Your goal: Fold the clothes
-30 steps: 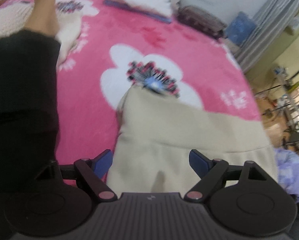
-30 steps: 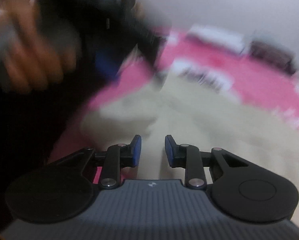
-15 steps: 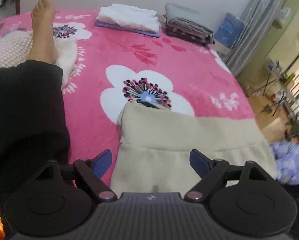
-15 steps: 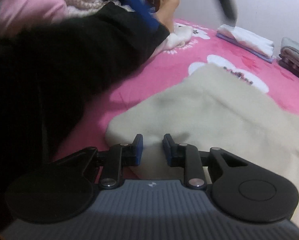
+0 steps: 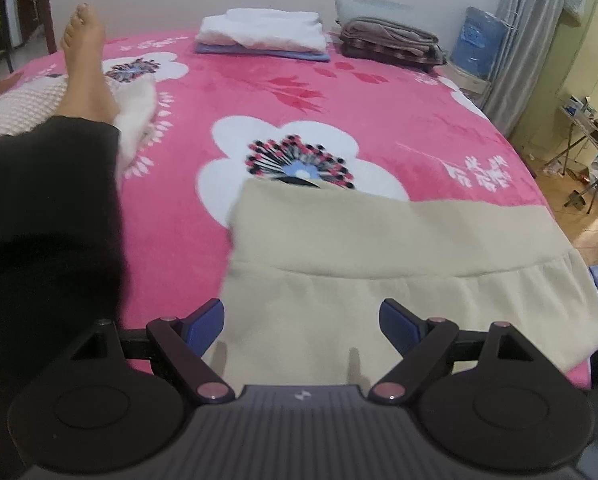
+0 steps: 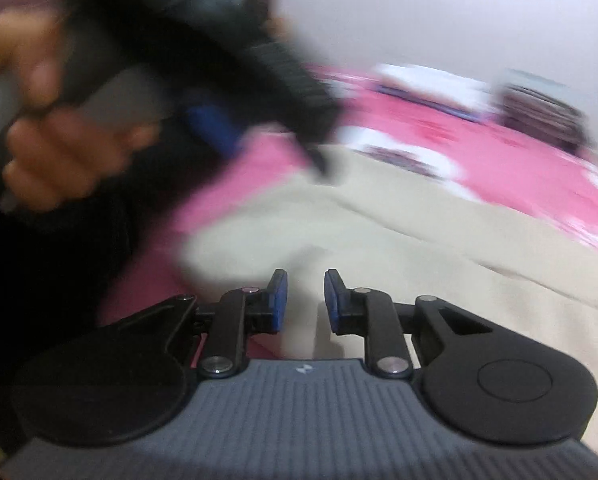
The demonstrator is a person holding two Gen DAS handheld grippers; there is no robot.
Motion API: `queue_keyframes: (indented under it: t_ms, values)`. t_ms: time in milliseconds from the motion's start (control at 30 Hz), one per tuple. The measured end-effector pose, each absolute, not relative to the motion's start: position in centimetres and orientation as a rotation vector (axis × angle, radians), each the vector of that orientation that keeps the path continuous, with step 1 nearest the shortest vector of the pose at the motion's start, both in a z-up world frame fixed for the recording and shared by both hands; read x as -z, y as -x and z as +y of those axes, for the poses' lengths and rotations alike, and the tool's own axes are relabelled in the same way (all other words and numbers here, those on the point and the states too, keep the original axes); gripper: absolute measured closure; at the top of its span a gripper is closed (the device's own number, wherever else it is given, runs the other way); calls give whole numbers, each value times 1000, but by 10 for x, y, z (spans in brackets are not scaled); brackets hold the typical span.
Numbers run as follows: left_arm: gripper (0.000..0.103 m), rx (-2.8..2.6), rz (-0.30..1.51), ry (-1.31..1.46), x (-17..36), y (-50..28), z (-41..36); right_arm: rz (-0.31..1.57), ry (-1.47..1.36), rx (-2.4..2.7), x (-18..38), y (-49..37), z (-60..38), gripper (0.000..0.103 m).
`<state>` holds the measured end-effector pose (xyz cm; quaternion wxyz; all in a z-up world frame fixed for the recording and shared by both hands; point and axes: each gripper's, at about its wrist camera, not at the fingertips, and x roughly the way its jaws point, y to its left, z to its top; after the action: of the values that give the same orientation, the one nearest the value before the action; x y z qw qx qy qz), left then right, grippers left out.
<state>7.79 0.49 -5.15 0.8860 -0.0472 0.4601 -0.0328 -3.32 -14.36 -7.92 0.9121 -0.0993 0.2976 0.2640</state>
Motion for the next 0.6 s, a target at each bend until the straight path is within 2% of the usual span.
queue_keyframes:
  t_ms: [167,233,333,400,500,600]
  values:
    - [17,62,987,-18,94,-65,-26,714,103,-328,112,26,-205,85]
    - [13,46,973,-75,107,-59,-33,699,128,-315,117,26,-203,85]
    - [11,40,951,-69,110,-56,-31,701,187,-302,110,25,-193,84]
    - [5,36,960,-41,110,-57,-26,693,132,-288,99,23,-205,85]
    - [2,23,973,10,114,-57,-20,656,64,-211,86,16,-221,85]
    - [1,20,983,18,115,-58,-21,698,12,-134,100,3,-236,83]
